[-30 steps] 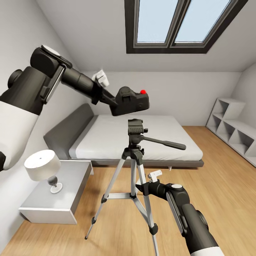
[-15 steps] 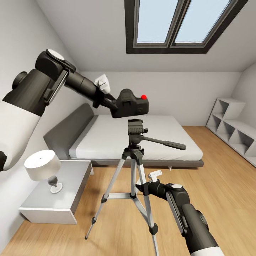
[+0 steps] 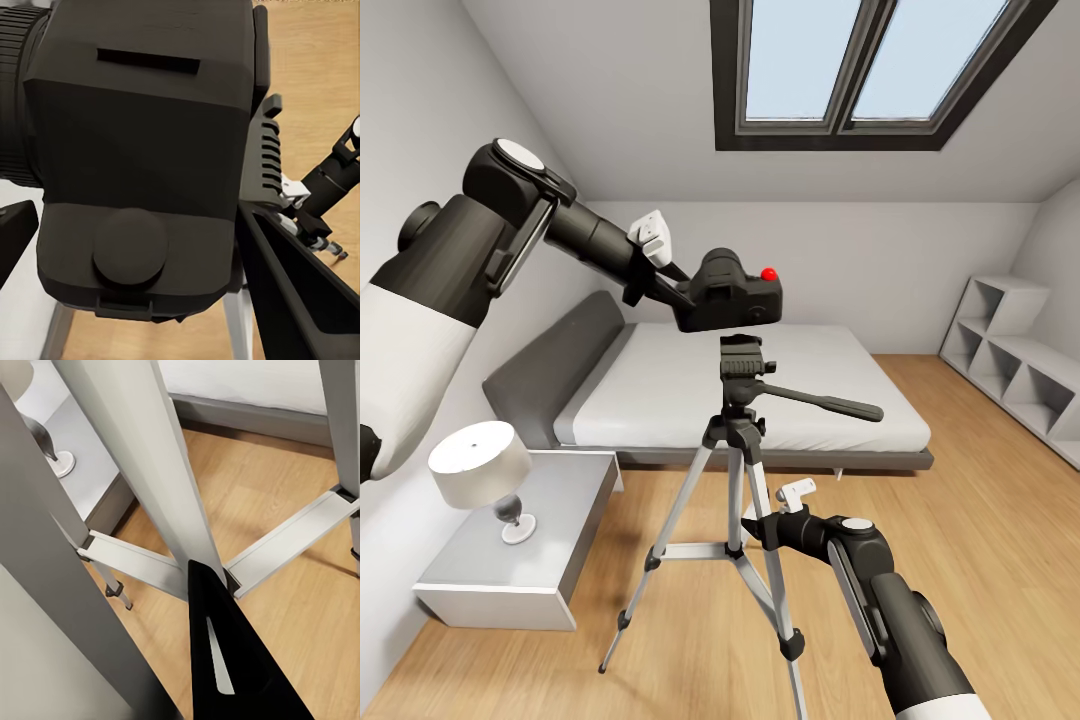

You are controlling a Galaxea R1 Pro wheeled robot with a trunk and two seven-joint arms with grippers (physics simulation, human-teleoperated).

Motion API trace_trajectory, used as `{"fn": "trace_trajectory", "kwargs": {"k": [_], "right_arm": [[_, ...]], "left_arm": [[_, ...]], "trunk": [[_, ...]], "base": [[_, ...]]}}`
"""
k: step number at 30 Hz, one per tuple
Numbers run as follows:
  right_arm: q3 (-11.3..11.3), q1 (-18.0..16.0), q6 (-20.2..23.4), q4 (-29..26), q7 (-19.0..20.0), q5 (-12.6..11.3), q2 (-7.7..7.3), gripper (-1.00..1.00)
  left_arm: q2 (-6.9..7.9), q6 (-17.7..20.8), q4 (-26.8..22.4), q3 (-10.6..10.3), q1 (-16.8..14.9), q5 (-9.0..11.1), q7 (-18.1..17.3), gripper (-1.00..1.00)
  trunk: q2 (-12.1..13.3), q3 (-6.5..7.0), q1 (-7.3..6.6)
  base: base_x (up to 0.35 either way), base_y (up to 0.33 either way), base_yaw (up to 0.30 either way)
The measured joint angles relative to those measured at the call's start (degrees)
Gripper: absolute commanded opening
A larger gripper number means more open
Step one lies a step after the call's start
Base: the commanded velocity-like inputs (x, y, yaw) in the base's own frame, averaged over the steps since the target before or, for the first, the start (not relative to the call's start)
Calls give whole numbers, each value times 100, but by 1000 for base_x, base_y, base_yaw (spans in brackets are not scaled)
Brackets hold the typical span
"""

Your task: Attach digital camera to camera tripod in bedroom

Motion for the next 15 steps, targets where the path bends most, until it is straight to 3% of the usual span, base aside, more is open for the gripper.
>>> {"fn": "trace_trajectory", "kwargs": {"k": [8, 15], "right_arm": [[-1, 0, 0, 0, 0, -1, 0, -100], [0, 0, 0, 0, 0, 1, 0, -100]], "left_arm": [[-22, 5, 16, 0, 0, 53, -1, -100], [-182, 12, 28, 3, 0, 125, -6, -100]], "trunk": [[0, 0, 0], [0, 0, 0]], "base": [[0, 0, 0], [0, 0, 0]]}}
